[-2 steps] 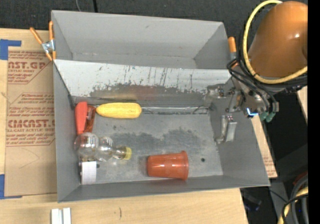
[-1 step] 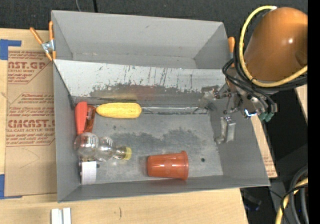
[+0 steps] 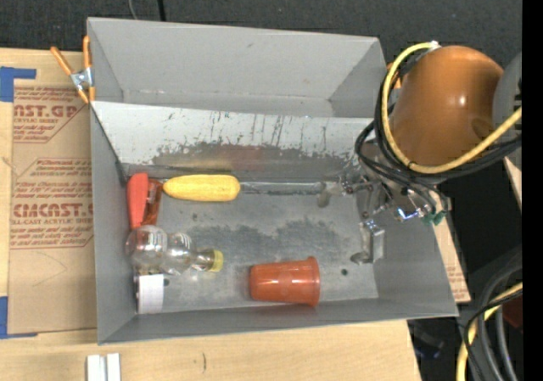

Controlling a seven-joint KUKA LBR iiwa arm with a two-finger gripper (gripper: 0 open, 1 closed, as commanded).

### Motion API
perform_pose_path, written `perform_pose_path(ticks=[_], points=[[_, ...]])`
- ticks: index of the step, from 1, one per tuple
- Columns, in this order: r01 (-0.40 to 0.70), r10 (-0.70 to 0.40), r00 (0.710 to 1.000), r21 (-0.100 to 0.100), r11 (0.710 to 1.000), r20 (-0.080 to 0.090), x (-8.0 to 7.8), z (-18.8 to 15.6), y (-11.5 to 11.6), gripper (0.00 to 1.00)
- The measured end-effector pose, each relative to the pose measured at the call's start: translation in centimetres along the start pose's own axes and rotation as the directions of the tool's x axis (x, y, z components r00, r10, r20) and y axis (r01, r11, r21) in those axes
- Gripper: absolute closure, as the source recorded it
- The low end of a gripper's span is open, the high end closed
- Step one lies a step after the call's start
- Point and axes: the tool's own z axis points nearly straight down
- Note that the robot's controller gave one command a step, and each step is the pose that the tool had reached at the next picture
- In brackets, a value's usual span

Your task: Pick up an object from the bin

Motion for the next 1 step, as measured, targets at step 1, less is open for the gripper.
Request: perform_pose_path(ticks=[1], points=[[-0.138,0.138,0.990,0.000,0.990,0.005,-0.28,3.23,0.76,0.00]])
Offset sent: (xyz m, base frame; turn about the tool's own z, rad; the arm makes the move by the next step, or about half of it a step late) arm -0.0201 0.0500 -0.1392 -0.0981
